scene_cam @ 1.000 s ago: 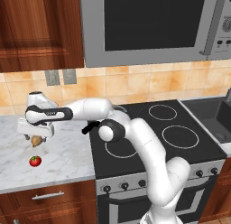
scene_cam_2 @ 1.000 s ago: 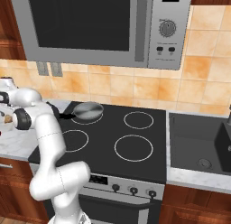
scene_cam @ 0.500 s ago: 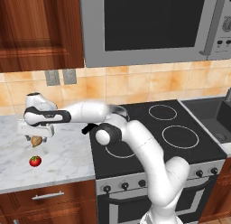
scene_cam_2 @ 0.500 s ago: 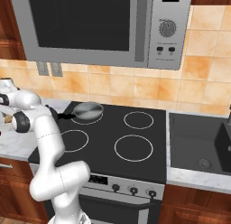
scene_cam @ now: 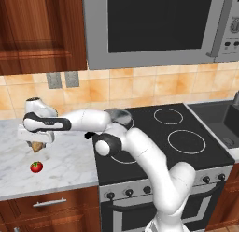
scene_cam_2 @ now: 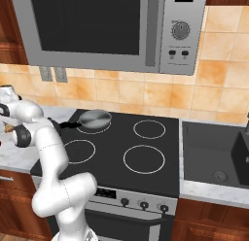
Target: Place the pan on the rear left burner on the stove. Then place the tomato and the onion in the pan and turn on the rear left burner.
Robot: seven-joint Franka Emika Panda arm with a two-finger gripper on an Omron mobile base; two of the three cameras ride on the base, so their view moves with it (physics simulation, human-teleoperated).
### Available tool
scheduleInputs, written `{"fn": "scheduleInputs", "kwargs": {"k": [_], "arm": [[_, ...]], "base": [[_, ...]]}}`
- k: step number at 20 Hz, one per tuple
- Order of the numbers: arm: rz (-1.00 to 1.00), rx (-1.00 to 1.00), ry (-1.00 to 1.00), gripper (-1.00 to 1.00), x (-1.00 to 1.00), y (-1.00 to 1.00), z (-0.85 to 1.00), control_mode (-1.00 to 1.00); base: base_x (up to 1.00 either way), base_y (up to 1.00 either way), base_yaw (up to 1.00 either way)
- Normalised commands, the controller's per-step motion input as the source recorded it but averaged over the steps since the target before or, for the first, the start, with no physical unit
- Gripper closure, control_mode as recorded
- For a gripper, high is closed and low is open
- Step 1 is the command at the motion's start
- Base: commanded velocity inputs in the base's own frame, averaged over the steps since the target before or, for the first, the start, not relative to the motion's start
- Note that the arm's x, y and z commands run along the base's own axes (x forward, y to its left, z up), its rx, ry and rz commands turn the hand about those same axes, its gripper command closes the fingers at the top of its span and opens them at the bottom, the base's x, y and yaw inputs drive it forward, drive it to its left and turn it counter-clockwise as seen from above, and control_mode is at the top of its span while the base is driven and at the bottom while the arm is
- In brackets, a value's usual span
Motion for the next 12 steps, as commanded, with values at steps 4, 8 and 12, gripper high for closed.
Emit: {"fn": "scheduleInputs", "kwargs": {"k": [4, 8, 12], "arm": [[0.00, -0.04, 0.00, 1.00, -0.04, 0.00, 0.05, -1.00], [0.00, -0.08, 0.00, 1.00, -0.13, -0.17, 0.20, -1.00], [0.00, -0.10, 0.00, 1.00, -0.13, -0.42, 0.21, -1.00]], "base": [[0.00, 0.00, 0.00], [0.00, 0.00, 0.00], [0.00, 0.00, 0.00]]}}
